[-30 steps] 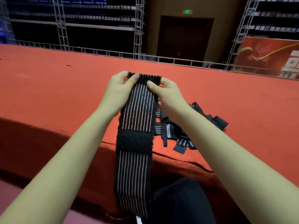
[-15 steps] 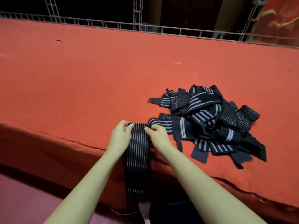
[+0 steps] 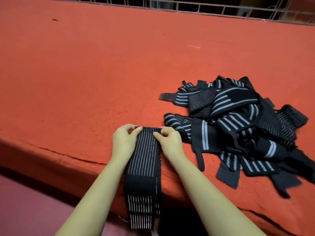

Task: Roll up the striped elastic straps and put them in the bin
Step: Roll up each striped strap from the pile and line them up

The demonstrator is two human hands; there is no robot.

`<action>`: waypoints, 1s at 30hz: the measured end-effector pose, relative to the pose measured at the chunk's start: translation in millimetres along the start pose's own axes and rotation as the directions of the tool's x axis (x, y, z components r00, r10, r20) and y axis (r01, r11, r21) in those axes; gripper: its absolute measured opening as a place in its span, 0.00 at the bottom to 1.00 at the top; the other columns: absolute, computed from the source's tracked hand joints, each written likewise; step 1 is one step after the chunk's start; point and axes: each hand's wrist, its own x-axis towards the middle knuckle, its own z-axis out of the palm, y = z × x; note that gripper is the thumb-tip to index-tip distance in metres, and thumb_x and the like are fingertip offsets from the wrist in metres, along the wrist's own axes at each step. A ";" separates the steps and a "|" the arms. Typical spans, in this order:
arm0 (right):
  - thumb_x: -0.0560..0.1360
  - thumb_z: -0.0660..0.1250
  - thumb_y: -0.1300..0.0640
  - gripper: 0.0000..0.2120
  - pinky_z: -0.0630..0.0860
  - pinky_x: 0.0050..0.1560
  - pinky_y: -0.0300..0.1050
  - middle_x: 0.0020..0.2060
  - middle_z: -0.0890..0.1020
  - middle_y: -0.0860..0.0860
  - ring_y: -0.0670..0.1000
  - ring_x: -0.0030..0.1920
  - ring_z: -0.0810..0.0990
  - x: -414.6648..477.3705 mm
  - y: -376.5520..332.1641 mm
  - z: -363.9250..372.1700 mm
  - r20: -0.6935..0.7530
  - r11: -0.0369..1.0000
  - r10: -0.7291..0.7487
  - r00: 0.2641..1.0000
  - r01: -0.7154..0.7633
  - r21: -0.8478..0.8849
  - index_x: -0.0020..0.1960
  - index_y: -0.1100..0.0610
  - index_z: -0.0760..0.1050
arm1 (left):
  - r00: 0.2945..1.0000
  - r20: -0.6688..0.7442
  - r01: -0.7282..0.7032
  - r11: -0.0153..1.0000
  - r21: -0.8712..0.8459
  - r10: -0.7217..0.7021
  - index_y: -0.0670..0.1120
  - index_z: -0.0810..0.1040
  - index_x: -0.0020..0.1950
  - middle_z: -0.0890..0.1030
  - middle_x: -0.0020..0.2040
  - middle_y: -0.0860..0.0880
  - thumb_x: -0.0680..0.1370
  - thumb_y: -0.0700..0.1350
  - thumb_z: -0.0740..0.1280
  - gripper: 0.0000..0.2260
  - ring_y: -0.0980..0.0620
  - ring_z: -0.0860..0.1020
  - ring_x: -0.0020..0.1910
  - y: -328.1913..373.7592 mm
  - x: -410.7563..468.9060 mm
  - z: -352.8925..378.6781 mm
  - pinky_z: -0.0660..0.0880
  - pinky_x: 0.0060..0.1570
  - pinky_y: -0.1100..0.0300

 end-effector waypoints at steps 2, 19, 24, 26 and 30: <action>0.74 0.70 0.61 0.05 0.70 0.52 0.32 0.49 0.79 0.53 0.49 0.51 0.77 -3.9 0.5 -2.7 -0.005 0.997 -0.007 1.000 0.008 0.078 0.42 0.63 0.80 | 1.000 0.000 -0.001 0.999 -0.044 0.001 0.49 0.80 0.43 0.79 0.41 0.58 0.77 0.47 0.69 0.04 0.62 0.75 0.42 -4.1 0.0 -1.1 0.66 0.40 0.75; 0.74 0.71 0.57 0.05 0.75 0.52 0.41 0.41 0.84 0.49 0.47 0.46 0.81 -20.3 0.7 -8.0 -0.089 0.954 0.002 0.996 0.024 0.298 0.45 0.59 0.82 | 0.999 0.011 -0.027 0.898 -0.439 0.035 0.43 0.84 0.43 0.84 0.48 0.49 0.72 0.37 0.73 0.02 0.59 0.81 0.50 -12.0 -7.2 -8.4 0.73 0.51 0.70; 0.75 0.71 0.58 0.06 0.74 0.48 0.35 0.41 0.83 0.50 0.43 0.43 0.80 -20.2 -0.1 -9.3 -0.091 0.954 -0.026 0.995 0.052 0.294 0.45 0.61 0.80 | 0.999 0.032 -0.006 0.885 -0.465 0.023 0.42 0.83 0.43 0.84 0.46 0.50 0.71 0.34 0.73 0.04 0.61 0.81 0.47 -9.9 -8.1 -9.3 0.73 0.49 0.71; 0.75 0.71 0.59 0.05 0.72 0.43 0.29 0.40 0.82 0.48 0.37 0.39 0.78 -20.9 -0.1 -8.6 -0.080 0.951 -0.031 0.996 0.054 0.306 0.46 0.62 0.80 | 1.000 0.019 0.004 0.884 -0.467 0.005 0.41 0.81 0.45 0.83 0.44 0.51 0.71 0.33 0.73 0.06 0.62 0.81 0.43 -7.6 -9.0 -8.0 0.75 0.47 0.71; 0.74 0.71 0.59 0.04 0.70 0.42 0.28 0.37 0.79 0.46 0.35 0.36 0.75 -21.5 1.1 -7.7 -0.082 0.955 -0.038 0.996 0.060 0.291 0.44 0.60 0.77 | 0.998 0.022 0.063 0.851 -0.522 -0.060 0.42 0.77 0.53 0.81 0.46 0.48 0.72 0.33 0.72 0.12 0.61 0.81 0.42 -9.4 -7.7 -7.6 0.78 0.49 0.67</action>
